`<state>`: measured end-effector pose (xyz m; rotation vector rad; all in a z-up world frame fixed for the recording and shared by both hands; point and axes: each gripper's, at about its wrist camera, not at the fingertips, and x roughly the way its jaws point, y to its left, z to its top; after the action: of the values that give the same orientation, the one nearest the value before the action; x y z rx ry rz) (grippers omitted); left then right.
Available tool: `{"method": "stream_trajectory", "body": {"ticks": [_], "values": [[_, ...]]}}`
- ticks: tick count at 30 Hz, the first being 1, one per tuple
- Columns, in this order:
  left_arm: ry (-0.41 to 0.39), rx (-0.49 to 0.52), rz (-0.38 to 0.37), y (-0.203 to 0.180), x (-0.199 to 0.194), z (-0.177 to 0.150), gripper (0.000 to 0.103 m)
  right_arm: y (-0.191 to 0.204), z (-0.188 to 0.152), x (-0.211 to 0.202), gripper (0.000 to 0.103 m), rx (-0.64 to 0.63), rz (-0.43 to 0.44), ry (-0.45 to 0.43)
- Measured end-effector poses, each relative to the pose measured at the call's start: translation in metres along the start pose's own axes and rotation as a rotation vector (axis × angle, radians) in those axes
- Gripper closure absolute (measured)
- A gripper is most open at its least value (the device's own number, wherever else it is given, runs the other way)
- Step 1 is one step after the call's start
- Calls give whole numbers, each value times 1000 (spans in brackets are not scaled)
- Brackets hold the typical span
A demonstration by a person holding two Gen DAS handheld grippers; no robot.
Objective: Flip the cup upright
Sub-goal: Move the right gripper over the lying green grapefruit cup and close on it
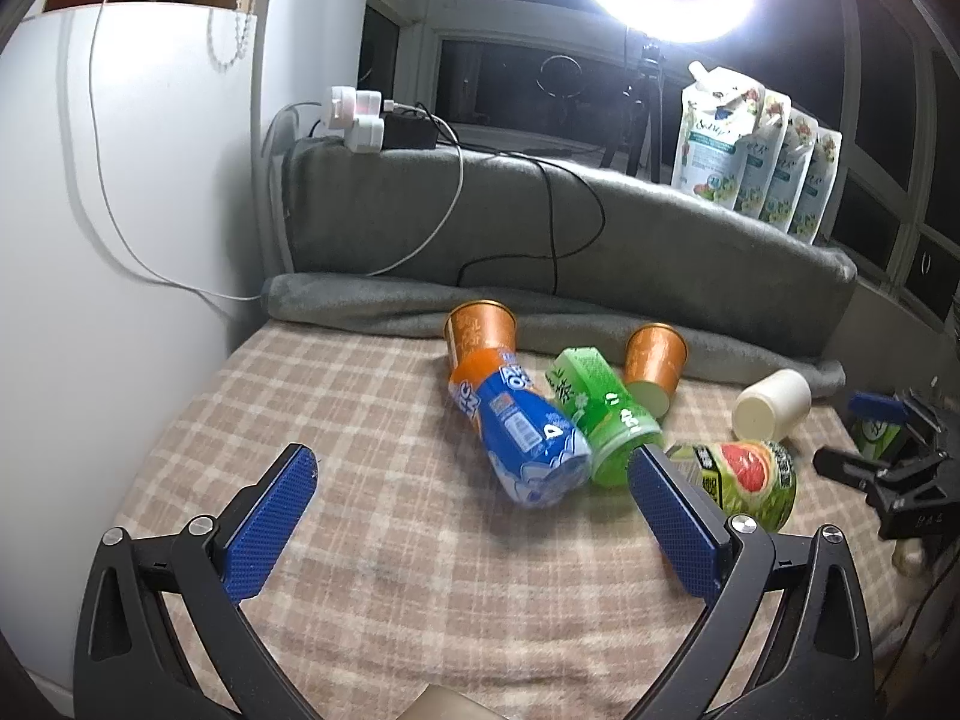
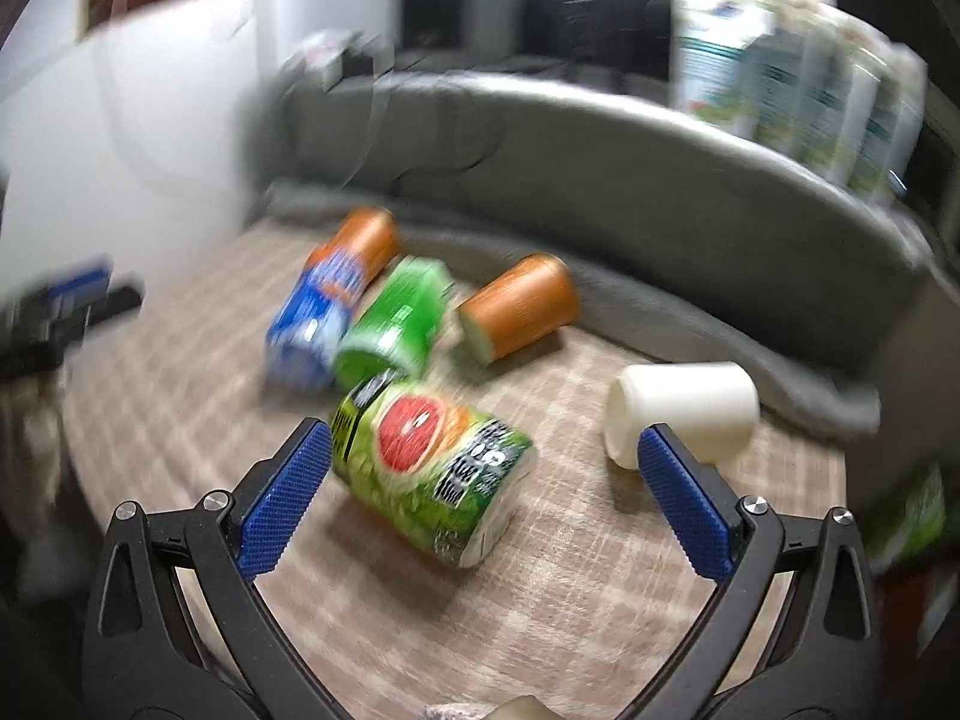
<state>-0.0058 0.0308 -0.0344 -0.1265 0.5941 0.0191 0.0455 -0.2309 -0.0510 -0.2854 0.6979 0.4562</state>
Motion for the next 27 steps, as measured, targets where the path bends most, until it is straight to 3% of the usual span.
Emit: {"method": "stream_trajectory", "body": {"ticks": [3,8,14,18,25,27], "values": [[14,4,-12,-2,-1,-5,0,18,4,11,0,-198,23,71],[76,-12,-59,-3,1,-17,0,38,12,40,0,-406,78,209],[107,-34,-39,1,4,-27,0,62,14,76,0,-640,93,346],[108,-55,-23,9,5,-27,0,64,14,94,1,-708,96,418],[125,-74,-27,16,9,-30,0,69,10,112,18,-729,118,492],[128,-82,-28,18,9,-31,0,70,10,114,19,-729,111,497]]}}
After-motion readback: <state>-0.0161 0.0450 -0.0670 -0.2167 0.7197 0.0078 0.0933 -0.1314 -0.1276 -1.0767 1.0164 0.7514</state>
